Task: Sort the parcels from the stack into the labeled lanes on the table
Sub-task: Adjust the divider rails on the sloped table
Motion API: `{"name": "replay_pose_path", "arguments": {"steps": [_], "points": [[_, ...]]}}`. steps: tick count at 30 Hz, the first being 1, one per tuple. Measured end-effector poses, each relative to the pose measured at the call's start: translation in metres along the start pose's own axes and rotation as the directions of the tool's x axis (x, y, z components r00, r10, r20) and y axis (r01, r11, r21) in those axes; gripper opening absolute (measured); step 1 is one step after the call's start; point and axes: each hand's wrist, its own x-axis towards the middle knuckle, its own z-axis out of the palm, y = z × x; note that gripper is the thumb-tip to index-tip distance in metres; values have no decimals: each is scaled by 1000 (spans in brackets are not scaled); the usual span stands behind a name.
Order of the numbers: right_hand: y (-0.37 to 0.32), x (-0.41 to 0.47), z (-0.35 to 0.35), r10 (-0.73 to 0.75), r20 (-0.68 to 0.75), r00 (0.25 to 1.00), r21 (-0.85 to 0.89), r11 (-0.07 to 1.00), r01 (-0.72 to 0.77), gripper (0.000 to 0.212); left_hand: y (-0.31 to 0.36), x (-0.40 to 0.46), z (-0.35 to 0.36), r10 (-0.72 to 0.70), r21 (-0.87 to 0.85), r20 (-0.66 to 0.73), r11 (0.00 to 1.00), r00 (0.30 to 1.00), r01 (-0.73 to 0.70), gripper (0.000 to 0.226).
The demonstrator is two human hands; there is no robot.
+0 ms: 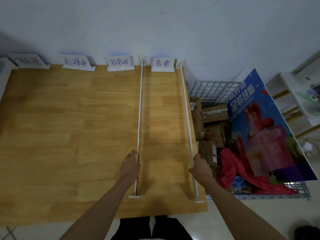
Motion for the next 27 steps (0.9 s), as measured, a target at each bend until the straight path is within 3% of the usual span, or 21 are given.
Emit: {"name": "replay_pose_path", "arguments": {"steps": [20,24,27], "points": [[1,-8,-13,-54,-49,997,38,998,56,37,10,-6,-13,-35,12,58,999,998,35,59],[-18,-16,-42,-177,-166,970,1,984,180,43,17,-13,-51,65,167,-39,984,997,-58,49],[-50,-21,-66,-316,-285,905,-68,948,310,44,24,-19,-93,181,299,-190,947,965,-119,44]]}}
